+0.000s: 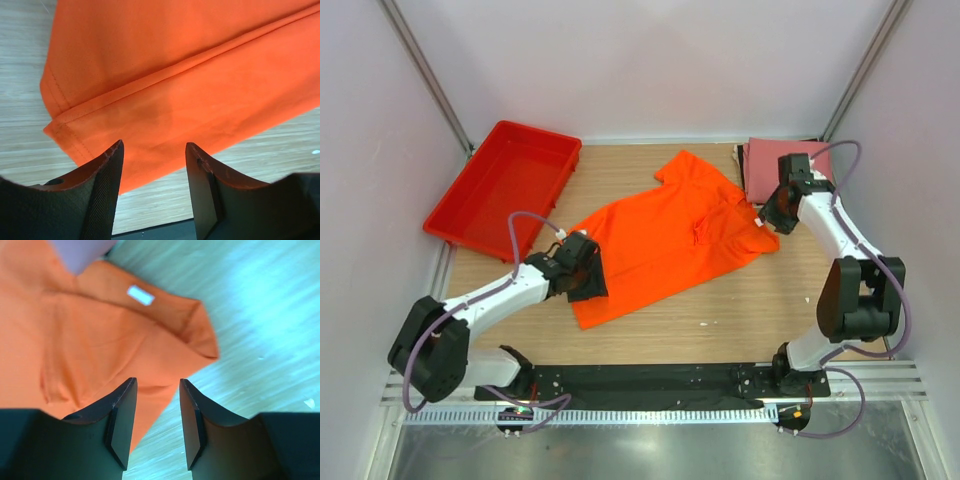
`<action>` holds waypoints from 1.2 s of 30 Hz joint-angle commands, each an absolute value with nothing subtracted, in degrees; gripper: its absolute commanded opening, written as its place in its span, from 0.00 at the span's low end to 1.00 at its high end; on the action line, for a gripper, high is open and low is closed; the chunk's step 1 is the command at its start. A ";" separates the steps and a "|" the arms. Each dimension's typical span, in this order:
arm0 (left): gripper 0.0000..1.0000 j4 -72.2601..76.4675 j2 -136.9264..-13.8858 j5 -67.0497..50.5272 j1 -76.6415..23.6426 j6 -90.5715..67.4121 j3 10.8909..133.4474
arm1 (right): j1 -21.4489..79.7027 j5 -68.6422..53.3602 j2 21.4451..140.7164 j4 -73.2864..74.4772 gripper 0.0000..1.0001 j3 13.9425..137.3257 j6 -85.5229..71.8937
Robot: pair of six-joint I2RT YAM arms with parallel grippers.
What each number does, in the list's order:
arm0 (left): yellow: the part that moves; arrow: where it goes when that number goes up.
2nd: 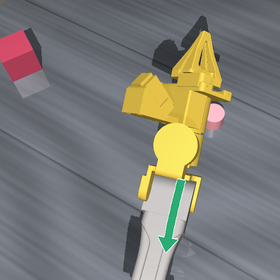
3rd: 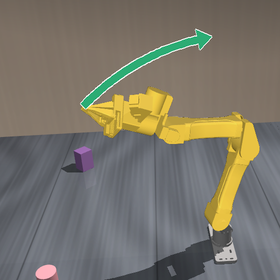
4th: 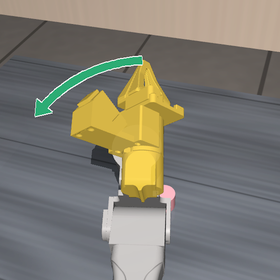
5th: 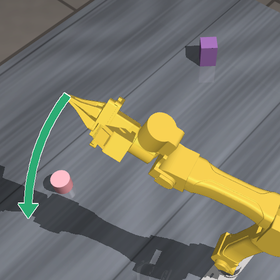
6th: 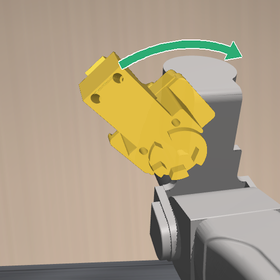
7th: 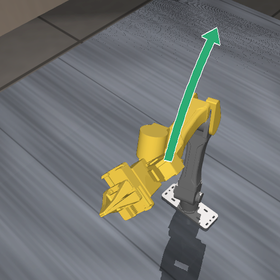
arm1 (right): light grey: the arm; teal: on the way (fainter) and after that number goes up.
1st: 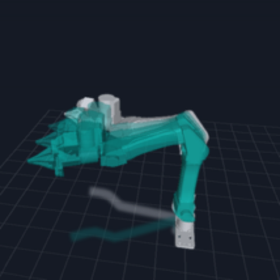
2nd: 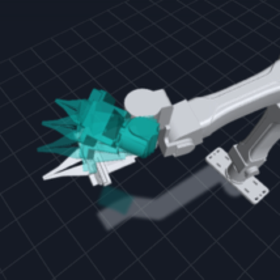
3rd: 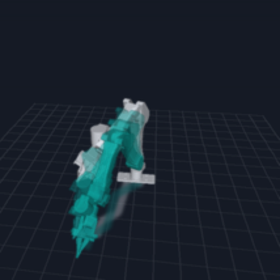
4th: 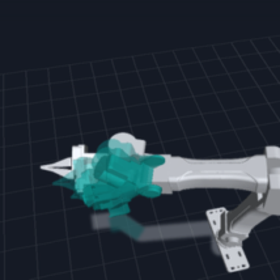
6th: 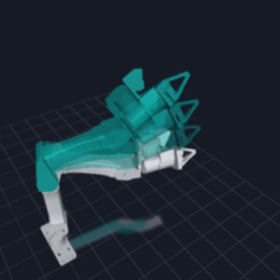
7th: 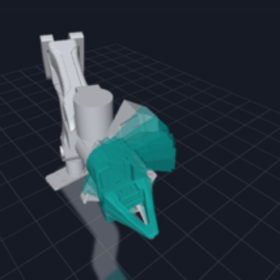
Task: Fold and stack the t-shirts
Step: Fold the tshirt
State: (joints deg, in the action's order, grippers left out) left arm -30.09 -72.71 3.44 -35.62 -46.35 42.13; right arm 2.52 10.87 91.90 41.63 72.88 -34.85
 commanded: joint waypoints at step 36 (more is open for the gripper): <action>0.57 -34.54 -80.94 15.21 -36.39 -50.36 43.42 | -5.98 8.26 85.60 20.83 0.40 46.14 -57.04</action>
